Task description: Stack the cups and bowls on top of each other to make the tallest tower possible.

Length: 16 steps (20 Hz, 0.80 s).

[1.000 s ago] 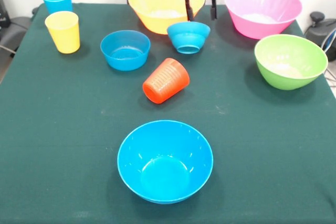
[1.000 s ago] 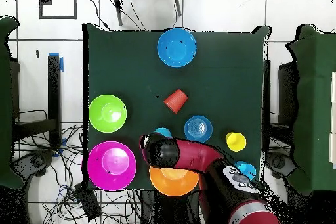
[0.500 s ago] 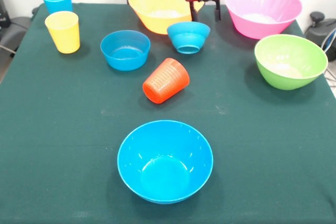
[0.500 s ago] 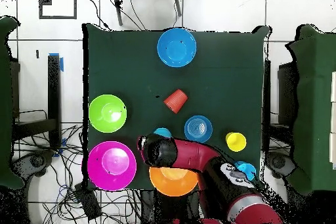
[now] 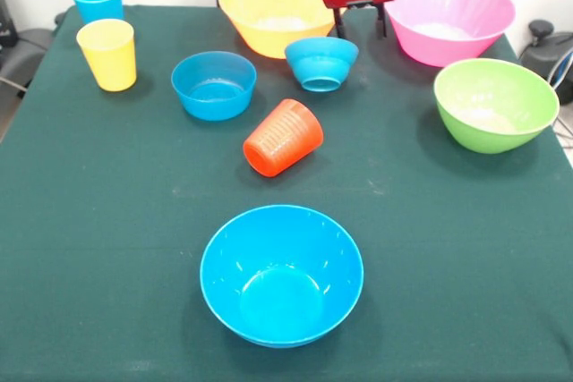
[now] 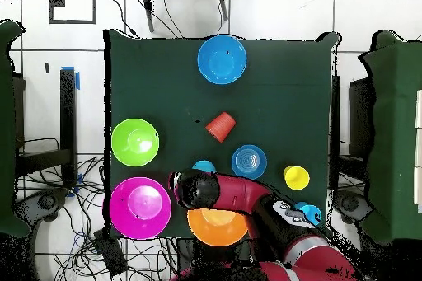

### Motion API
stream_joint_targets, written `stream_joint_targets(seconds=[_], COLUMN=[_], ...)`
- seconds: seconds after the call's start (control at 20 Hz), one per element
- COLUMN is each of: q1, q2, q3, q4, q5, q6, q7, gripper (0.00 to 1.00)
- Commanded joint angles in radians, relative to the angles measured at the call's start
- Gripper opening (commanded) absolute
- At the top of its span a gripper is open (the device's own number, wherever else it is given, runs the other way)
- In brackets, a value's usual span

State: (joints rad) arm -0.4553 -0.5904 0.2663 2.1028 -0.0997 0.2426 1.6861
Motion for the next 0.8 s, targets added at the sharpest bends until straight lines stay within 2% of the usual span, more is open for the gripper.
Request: stream_joint_targets(seconds=[0.05, 0.45, 0.6, 0.65, 0.8], q1=[-0.018, -0.032, 0.018, 0.052, 0.12], q2=[0.021, 0.012, -0.054, -0.091, -0.13], q3=[0.094, 0.128, 0.082, 0.054, 0.005], q4=[-0.049, -0.03, -0.071, -0.101, -0.169], q5=[0.013, 0.02, 0.019, 0.033, 0.046], q6=[-0.045, -0.075, 0.009, 0.075, 0.143], q7=[0.117, 0.14, 0.126, 0.129, 0.142], gripper=[1.0, 1.0, 1.0, 1.0, 1.0])
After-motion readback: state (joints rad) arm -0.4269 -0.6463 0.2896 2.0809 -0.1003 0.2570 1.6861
